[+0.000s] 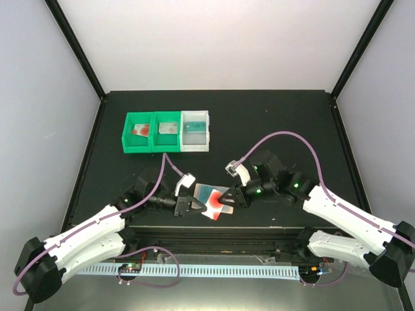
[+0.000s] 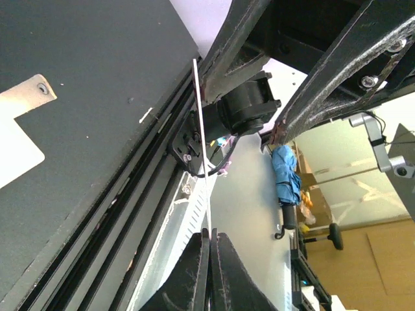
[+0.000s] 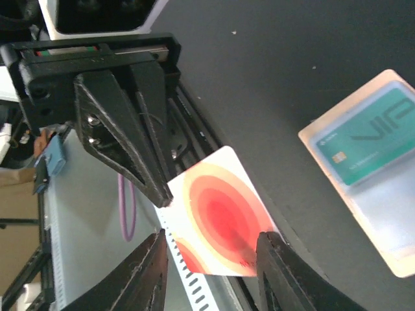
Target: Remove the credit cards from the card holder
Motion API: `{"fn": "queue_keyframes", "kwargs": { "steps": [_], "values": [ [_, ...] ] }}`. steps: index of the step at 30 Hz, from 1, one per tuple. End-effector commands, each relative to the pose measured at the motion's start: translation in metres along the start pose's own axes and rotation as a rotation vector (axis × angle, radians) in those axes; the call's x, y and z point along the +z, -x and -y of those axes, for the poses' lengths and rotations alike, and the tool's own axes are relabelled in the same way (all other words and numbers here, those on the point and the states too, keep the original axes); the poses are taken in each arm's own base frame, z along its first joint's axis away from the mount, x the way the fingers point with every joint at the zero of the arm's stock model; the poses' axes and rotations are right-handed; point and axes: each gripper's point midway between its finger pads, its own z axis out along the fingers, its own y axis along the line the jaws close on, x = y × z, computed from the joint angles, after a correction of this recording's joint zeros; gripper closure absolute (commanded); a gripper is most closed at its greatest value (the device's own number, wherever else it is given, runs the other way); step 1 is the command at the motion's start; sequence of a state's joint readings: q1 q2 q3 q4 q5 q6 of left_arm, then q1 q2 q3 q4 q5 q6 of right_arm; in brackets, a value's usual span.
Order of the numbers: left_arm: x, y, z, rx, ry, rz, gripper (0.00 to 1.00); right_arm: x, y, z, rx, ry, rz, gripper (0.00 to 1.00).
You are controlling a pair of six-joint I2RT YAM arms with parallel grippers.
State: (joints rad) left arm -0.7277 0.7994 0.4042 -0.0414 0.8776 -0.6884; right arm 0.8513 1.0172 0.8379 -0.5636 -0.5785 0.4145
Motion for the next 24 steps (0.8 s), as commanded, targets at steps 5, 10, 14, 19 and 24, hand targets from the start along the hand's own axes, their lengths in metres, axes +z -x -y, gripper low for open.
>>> {"fn": "queue_keyframes", "kwargs": {
  "steps": [5,10,14,19,24],
  "values": [
    [0.0,0.001,0.019,0.069,-0.098,-0.014,0.98,0.008,0.003,-0.01,0.013,0.081,-0.028,0.64],
    [0.003,-0.003,0.012,0.056,-0.087,-0.03,0.99,-0.001,0.015,-0.013,-0.026,0.04,-0.002,0.62],
    [0.004,-0.003,0.014,0.066,-0.1,-0.04,0.98,-0.003,0.022,-0.008,-0.052,-0.014,0.0,0.62],
    [0.004,-0.004,0.016,0.07,-0.101,-0.051,0.99,0.003,0.022,0.004,-0.044,-0.067,-0.038,0.62],
    [0.001,-0.004,0.021,0.084,-0.111,-0.053,0.98,0.008,0.017,-0.006,-0.057,0.008,-0.066,0.72]
  ]
}}
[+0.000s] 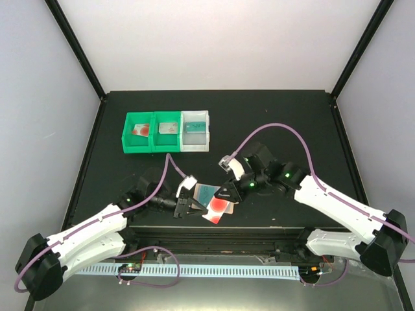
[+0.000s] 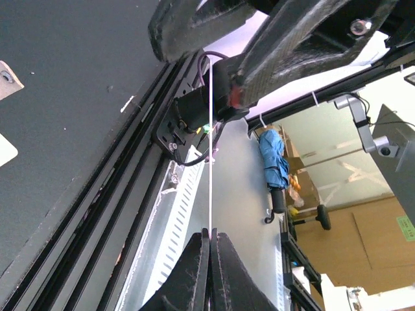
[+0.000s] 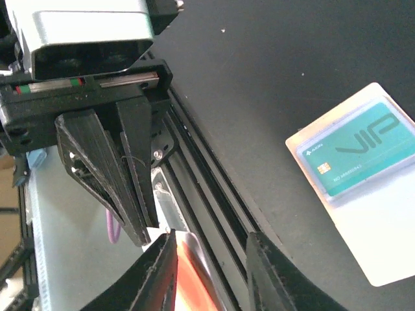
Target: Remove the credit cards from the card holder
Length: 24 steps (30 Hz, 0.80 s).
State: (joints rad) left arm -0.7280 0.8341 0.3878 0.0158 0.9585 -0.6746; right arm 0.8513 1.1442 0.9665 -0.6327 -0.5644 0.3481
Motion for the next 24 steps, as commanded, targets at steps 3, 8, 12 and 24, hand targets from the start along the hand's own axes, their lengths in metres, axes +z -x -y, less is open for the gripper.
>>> {"fn": "queue_keyframes", "kwargs": {
  "steps": [3,8,12,24],
  "values": [
    [-0.002,0.004,0.018,0.073,-0.05,-0.01,0.98,-0.001,-0.005,-0.01,-0.04,0.064,-0.023,0.75],
    [-0.003,0.009,0.023,0.087,-0.038,-0.016,0.98,-0.003,-0.006,-0.016,-0.049,0.099,-0.002,0.95],
    [-0.006,0.019,0.017,0.073,0.04,0.019,0.8,-0.003,-0.008,-0.025,-0.045,0.166,0.008,0.99],
    [-0.043,0.061,-0.013,-0.1,0.313,0.364,0.17,0.008,0.033,0.013,0.207,0.021,0.242,0.99]
  ]
}}
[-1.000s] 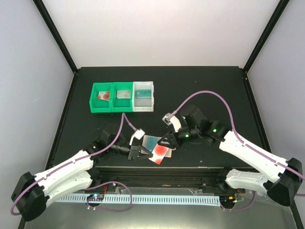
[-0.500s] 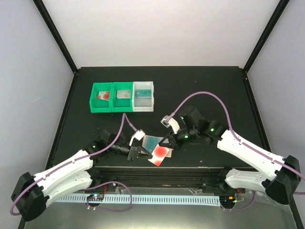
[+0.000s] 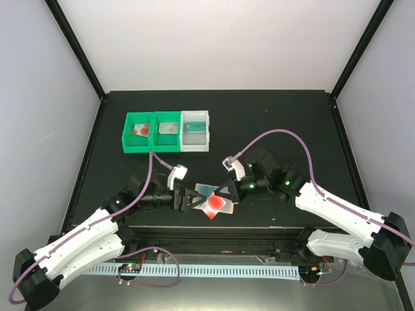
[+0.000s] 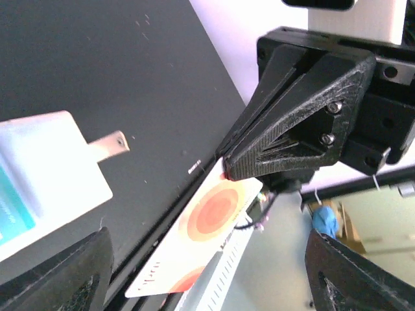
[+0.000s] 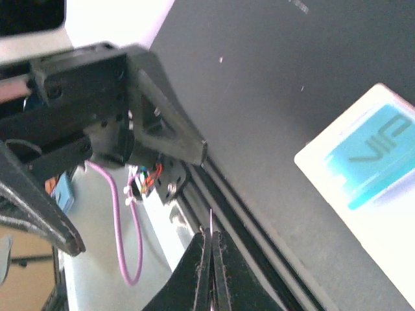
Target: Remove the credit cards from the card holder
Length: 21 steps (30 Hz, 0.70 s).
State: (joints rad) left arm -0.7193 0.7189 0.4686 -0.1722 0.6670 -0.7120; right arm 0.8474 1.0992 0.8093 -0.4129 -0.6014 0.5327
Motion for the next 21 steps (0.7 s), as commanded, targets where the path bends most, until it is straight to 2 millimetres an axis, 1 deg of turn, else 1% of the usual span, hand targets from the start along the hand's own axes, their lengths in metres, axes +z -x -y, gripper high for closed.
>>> {"fn": "queue_keyframes", "kwargs": {
  "steps": [1,4,8,10,13,16,18,21],
  "values": [
    [-0.016,0.032,-0.008,-0.11,0.108,0.19,0.15,-0.004,0.047,0.002,0.094,-0.037,0.21,0.99],
    [-0.024,0.038,-0.016,-0.188,0.123,0.279,0.13,-0.011,0.067,0.001,0.148,-0.038,0.315,0.99],
    [-0.034,0.047,-0.012,-0.209,0.098,0.362,0.12,-0.022,0.092,0.004,0.192,-0.07,0.443,0.99],
    [-0.038,0.051,-0.011,-0.225,0.109,0.388,0.12,-0.028,0.101,0.0,0.209,-0.05,0.493,0.99],
    [-0.041,0.054,-0.015,-0.292,0.106,0.426,0.12,-0.038,0.112,-0.005,0.26,-0.013,0.574,0.99],
    [-0.044,0.062,-0.003,-0.305,0.01,0.476,0.13,-0.047,0.123,-0.013,0.291,0.037,0.636,0.99],
    [-0.045,0.065,0.001,-0.309,-0.031,0.503,0.14,-0.053,0.128,-0.019,0.304,0.069,0.664,0.99],
    [-0.048,0.071,0.003,-0.331,-0.075,0.542,0.17,-0.056,0.13,-0.021,0.333,0.093,0.681,0.99]
  ]
}}
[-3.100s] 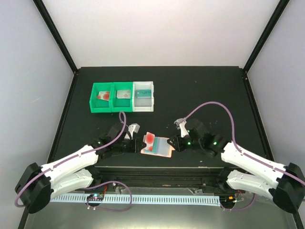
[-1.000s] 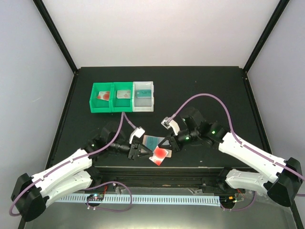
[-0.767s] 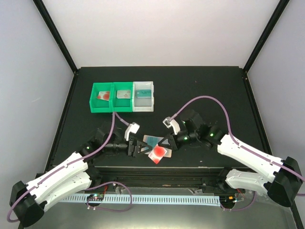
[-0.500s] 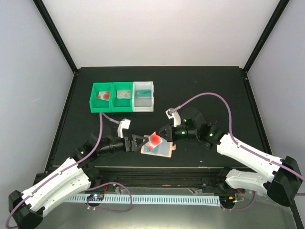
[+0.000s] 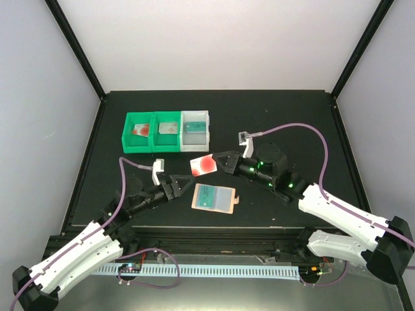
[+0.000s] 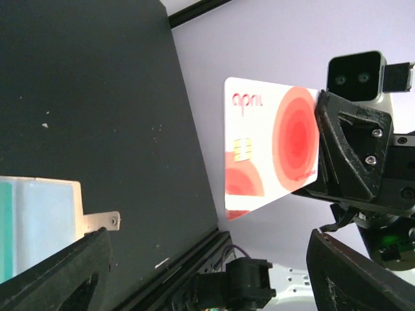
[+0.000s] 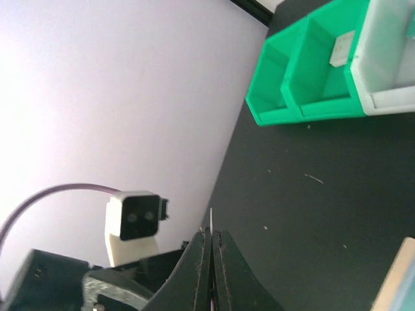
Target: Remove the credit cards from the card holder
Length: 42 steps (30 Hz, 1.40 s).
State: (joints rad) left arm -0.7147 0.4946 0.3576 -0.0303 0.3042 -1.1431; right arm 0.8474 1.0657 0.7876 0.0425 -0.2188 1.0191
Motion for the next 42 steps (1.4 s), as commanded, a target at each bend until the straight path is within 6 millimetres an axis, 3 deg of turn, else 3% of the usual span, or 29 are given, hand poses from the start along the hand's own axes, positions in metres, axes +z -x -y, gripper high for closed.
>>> {"fn": "queue_keyframes", "kwargs": {
  "steps": [1,7,11,21,24,31,42],
  "values": [
    [-0.003,0.02,0.027,-0.07,-0.147,0.102,0.18,-0.006,0.019,-0.018,0.079,0.077,0.097,0.99],
    [-0.004,0.028,0.045,-0.129,-0.293,0.14,0.4,-0.004,0.013,-0.018,0.149,0.134,0.084,0.99],
    [-0.001,0.029,0.049,-0.122,-0.306,0.131,0.45,-0.003,0.009,-0.014,0.135,0.12,0.066,0.99],
    [0.004,0.033,0.051,-0.124,-0.299,0.128,0.9,-0.008,0.009,-0.011,0.139,0.112,0.081,0.99],
    [0.006,0.035,0.047,-0.12,-0.276,0.131,0.98,-0.009,0.009,-0.011,0.136,0.113,0.082,0.99],
    [0.009,0.035,0.039,-0.094,-0.239,0.126,0.98,-0.009,0.007,-0.008,0.113,0.102,0.076,0.96],
    [0.01,0.032,0.016,-0.034,-0.126,0.076,0.98,-0.018,-0.005,0.01,-0.057,-0.009,0.031,0.59]
  ]
}}
